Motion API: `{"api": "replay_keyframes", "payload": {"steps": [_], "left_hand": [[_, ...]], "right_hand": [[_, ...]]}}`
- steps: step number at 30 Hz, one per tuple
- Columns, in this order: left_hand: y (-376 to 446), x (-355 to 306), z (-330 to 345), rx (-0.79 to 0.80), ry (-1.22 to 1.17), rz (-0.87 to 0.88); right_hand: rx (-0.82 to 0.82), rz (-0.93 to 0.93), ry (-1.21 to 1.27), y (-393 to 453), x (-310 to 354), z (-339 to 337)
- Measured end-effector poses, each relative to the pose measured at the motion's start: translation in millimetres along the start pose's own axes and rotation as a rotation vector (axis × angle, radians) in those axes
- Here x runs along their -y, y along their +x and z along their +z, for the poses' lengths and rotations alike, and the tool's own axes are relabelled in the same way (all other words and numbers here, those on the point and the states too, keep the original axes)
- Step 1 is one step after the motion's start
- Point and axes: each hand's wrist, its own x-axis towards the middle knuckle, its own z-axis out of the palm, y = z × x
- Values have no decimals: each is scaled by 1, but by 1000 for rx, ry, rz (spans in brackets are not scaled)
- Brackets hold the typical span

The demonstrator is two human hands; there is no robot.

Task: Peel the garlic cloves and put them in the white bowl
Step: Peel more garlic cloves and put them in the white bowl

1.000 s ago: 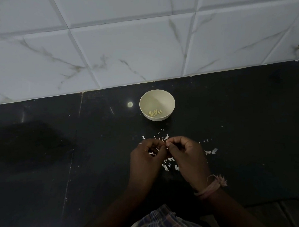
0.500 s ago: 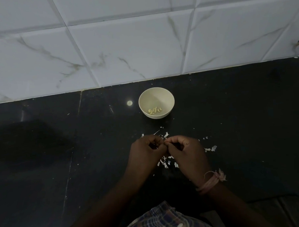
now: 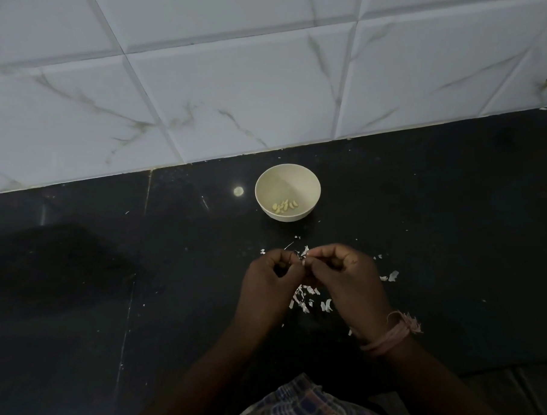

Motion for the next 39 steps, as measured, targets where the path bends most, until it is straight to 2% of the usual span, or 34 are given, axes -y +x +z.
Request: {"api": "replay_keyframes", "payload": {"steps": [6, 12, 17, 21, 24, 26, 35, 39], "left_hand": [[-2, -3, 0, 33, -103, 9], [1, 5, 1, 59, -268, -110], [3, 6, 4, 82, -634, -243], [5, 14, 3, 53, -578, -303], [6, 21, 4, 2, -432, -331], [6, 22, 3, -5, -425, -335], [2, 11, 3, -7, -608, -300], [-1, 3, 3, -6, -735, -263]], "right_hand": [[-10, 50, 114, 2, -3, 2], [15, 149, 314, 4, -1, 4], [57, 207, 486, 5, 2, 3], [102, 232, 550, 4, 8, 4], [112, 231, 571, 4, 10, 5], [114, 222, 576, 4, 10, 4], [106, 165, 528, 5, 5, 3], [45, 104, 393, 5, 3, 3]]}}
